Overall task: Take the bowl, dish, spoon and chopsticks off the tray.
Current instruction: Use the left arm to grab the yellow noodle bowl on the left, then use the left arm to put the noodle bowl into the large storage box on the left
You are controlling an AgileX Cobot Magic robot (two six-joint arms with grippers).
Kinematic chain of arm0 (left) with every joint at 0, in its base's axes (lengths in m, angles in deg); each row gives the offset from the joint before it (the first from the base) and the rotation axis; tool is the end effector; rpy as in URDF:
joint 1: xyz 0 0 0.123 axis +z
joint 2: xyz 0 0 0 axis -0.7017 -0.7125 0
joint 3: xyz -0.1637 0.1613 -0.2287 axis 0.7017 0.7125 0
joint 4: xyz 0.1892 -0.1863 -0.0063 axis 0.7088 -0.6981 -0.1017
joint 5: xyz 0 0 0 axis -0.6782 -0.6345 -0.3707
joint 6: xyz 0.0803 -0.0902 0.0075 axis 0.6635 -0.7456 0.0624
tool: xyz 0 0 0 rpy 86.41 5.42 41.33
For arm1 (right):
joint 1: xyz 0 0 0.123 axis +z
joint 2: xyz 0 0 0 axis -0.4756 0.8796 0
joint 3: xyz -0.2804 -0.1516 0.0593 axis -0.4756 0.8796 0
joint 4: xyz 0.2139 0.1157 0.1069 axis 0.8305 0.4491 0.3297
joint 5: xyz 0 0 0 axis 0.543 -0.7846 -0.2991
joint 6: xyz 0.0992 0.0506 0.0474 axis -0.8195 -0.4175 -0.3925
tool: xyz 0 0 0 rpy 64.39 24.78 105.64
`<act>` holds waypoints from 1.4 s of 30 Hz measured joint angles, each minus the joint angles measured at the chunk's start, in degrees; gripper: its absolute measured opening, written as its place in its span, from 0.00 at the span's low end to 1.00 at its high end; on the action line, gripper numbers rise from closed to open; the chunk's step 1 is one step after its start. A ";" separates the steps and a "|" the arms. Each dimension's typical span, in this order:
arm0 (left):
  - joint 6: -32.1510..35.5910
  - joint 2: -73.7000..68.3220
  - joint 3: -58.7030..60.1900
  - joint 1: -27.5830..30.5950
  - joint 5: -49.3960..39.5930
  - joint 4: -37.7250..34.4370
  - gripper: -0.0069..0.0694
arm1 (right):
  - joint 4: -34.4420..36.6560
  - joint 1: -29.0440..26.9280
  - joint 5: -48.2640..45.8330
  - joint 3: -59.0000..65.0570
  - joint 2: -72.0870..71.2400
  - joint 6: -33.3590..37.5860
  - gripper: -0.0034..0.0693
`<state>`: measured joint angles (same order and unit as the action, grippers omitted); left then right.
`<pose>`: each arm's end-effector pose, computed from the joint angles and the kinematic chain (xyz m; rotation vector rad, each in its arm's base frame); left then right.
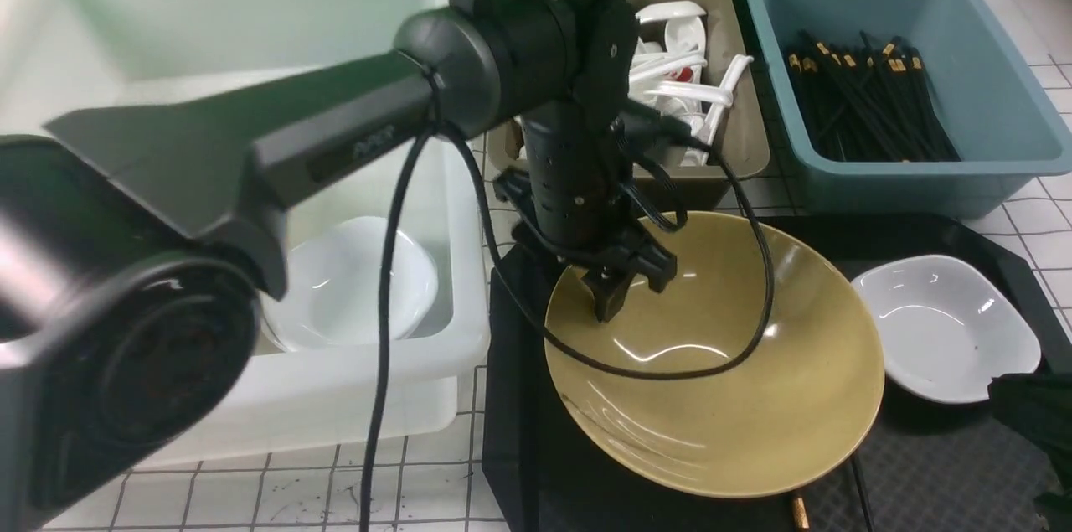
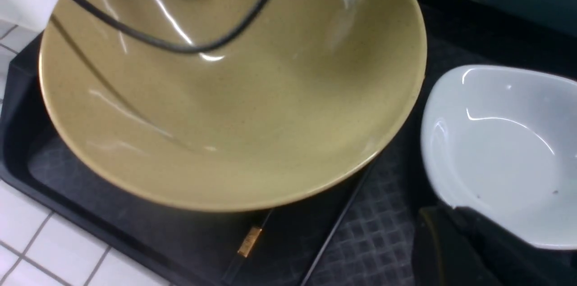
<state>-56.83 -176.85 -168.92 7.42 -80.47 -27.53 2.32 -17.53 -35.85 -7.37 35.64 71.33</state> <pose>0.3851 -0.3057 0.2013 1.0839 2.8644 -0.1821 0.1258 0.0473 0.2608 -0.4969 2.1929 0.2242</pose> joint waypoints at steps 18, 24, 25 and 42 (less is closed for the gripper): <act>20.70 7.63 0.58 8.52 2.97 -24.22 0.10 | 0.00 0.00 -0.05 0.00 0.00 0.00 0.11; 26.42 8.93 0.98 17.20 0.74 -39.65 0.10 | 0.00 0.00 -0.05 0.00 0.00 0.00 0.11; 26.81 10.05 1.04 18.82 0.55 -40.12 0.10 | 0.00 0.00 -0.05 0.00 0.00 0.00 0.11; 19.95 38.72 23.79 69.42 6.24 -25.99 0.10 | 0.00 0.00 1.08 0.00 0.00 0.00 0.14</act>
<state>-36.89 -138.12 -145.13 76.84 -74.23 -53.52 2.32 -17.53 -34.77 -7.37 35.64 71.33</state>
